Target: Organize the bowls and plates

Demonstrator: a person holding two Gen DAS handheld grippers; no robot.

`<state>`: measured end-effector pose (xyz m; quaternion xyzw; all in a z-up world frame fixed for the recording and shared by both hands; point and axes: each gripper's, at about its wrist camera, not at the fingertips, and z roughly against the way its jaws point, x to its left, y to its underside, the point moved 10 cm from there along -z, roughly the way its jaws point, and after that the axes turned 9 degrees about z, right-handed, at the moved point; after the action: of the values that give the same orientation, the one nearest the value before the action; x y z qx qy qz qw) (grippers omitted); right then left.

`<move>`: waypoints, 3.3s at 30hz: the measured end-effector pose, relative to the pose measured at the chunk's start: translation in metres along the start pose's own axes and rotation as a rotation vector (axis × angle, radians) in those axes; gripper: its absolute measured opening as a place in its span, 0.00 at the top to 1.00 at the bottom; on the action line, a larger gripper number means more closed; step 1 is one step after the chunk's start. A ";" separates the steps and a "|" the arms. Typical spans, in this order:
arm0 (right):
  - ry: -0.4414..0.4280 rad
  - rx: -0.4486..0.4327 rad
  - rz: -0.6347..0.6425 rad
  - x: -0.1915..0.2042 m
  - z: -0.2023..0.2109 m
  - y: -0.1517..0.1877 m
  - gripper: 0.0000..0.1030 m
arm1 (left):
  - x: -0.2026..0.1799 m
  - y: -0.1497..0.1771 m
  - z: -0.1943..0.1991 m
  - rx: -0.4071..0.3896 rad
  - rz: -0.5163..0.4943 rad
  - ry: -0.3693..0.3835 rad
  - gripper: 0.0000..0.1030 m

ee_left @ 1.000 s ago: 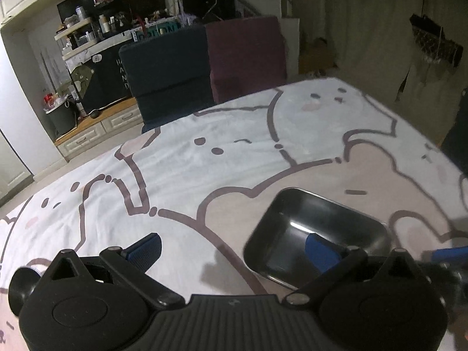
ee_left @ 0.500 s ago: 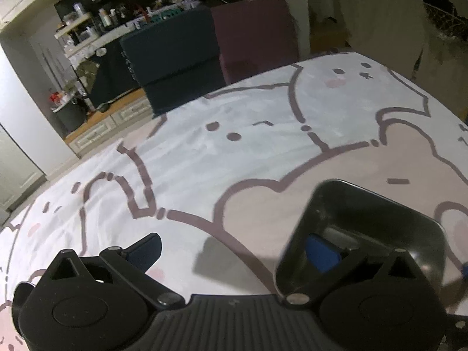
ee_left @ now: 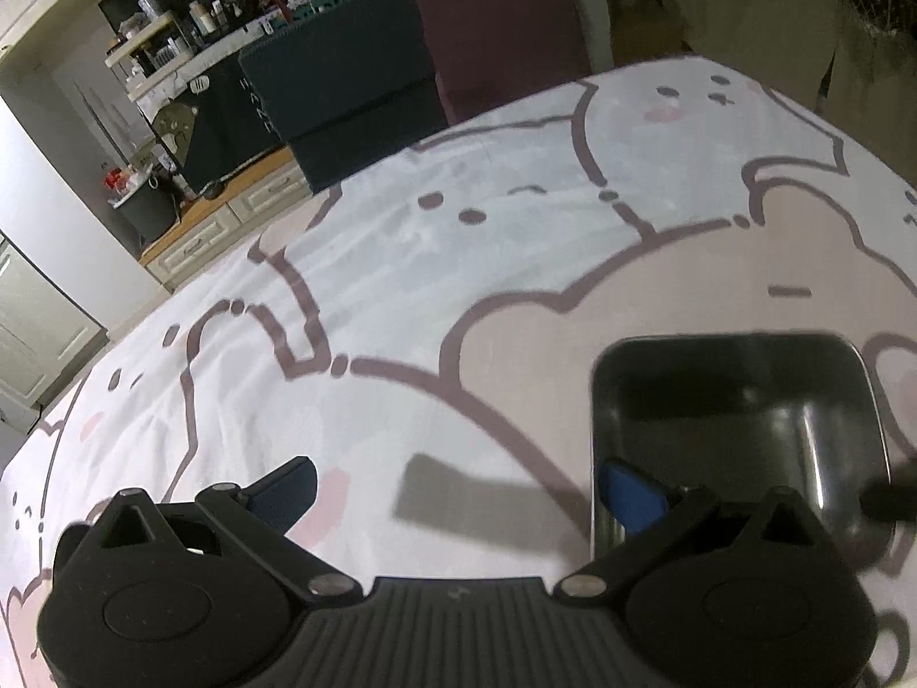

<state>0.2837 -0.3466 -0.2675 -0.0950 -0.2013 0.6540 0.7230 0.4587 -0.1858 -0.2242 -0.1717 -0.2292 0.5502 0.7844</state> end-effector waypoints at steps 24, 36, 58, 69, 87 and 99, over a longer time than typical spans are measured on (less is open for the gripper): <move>-0.152 -0.045 -0.039 0.012 0.004 -0.028 0.89 | -0.014 0.027 0.008 0.098 0.235 0.299 0.74; -0.178 -0.071 -0.077 0.011 0.004 -0.040 0.86 | -0.010 0.029 0.009 0.106 0.271 0.335 0.82; -0.133 -0.071 0.004 0.027 0.003 -0.040 0.95 | -0.008 0.017 0.027 0.077 0.324 0.368 0.94; -0.159 -0.170 0.024 0.048 0.045 -0.049 0.96 | 0.026 0.015 0.082 -0.038 0.362 0.345 0.94; -0.318 -0.271 0.171 0.178 0.104 -0.028 0.95 | 0.144 0.075 0.184 -0.187 0.464 0.242 0.93; -0.398 -0.229 0.290 0.261 0.099 0.003 0.94 | 0.211 0.138 0.200 -0.175 0.520 0.168 0.93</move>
<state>0.2567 -0.1023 -0.1362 -0.0734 -0.3963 0.7297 0.5524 0.3018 0.0623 -0.0929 -0.3365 -0.1583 0.6950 0.6154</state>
